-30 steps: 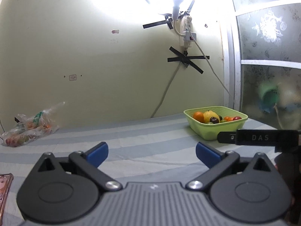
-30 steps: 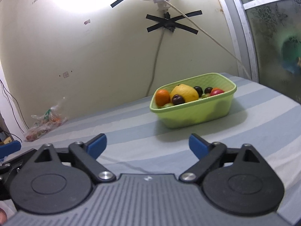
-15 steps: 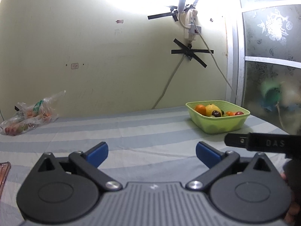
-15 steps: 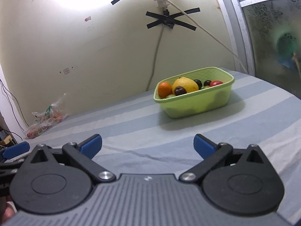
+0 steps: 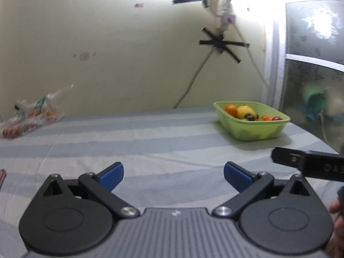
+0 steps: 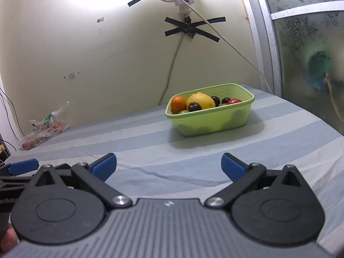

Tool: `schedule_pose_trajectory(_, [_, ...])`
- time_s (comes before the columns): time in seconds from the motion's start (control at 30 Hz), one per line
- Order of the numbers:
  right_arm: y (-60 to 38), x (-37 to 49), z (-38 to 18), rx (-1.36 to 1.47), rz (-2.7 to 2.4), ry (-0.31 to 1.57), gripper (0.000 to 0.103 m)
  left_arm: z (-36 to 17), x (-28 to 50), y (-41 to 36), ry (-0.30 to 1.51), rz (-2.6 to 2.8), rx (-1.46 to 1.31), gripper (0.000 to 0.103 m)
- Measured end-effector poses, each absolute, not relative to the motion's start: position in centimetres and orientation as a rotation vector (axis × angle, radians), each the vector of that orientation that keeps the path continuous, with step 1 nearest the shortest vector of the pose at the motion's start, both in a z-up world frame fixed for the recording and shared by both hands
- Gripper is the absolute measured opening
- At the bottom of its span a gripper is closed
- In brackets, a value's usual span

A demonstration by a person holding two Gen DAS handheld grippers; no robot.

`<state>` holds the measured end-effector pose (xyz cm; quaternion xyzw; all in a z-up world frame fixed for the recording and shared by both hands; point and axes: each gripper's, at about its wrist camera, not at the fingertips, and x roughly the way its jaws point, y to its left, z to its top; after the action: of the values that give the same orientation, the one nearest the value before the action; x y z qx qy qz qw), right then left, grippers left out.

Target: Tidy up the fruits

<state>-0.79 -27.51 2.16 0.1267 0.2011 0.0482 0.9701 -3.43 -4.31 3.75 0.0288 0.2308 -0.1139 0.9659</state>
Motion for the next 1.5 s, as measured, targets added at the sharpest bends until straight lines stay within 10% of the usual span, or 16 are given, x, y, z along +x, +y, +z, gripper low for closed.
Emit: schedule_pose_trajectory(1.5, [-29.0,-1.3,2.3,0.297,0.093,0.428,0.103,2.1,-2.0,-6.9,0.605,-0.136,0.18,0.103])
